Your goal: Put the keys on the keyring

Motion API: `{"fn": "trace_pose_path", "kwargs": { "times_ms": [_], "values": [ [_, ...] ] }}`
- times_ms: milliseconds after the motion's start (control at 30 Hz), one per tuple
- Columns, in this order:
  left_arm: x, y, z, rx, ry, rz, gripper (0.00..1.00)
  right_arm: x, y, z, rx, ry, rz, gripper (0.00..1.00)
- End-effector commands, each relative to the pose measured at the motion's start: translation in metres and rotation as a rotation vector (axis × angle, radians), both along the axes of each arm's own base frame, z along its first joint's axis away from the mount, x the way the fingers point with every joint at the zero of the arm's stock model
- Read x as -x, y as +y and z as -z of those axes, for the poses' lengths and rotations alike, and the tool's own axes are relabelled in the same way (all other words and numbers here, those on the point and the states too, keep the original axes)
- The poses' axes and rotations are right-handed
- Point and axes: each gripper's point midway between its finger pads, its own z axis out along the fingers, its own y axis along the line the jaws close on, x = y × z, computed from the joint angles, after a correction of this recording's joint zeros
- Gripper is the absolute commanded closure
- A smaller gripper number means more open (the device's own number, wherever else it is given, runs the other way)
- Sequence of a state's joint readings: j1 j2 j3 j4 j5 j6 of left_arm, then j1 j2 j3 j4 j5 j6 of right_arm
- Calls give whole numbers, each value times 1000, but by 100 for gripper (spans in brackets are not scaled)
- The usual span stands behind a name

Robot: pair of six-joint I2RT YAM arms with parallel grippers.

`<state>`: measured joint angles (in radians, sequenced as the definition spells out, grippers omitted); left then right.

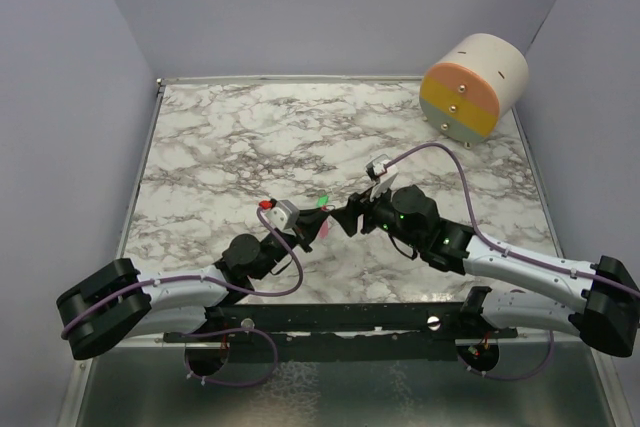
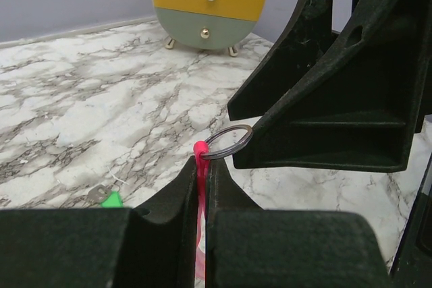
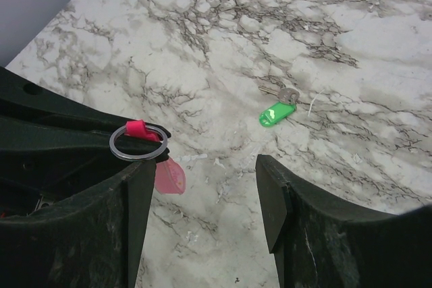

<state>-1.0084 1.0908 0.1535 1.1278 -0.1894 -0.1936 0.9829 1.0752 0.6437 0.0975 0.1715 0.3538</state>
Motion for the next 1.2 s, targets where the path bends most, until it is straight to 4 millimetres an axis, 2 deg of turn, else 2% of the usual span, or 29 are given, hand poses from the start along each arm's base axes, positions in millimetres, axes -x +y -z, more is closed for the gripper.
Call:
{"fn": "trace_pose_path", "kwargs": {
  "times_ms": [0, 267, 1167],
  "values": [
    [6, -1, 0, 8, -1, 35, 100, -4, -1, -13, -29, -31, 26, 38],
    [8, -3, 3, -1, 3, 50, 100, -7, -4, -24, -48, -58, 48, 38],
    [8, 0, 3, 0, -3, 38, 100, -7, -16, -26, -47, -55, 90, 38]
  ]
}}
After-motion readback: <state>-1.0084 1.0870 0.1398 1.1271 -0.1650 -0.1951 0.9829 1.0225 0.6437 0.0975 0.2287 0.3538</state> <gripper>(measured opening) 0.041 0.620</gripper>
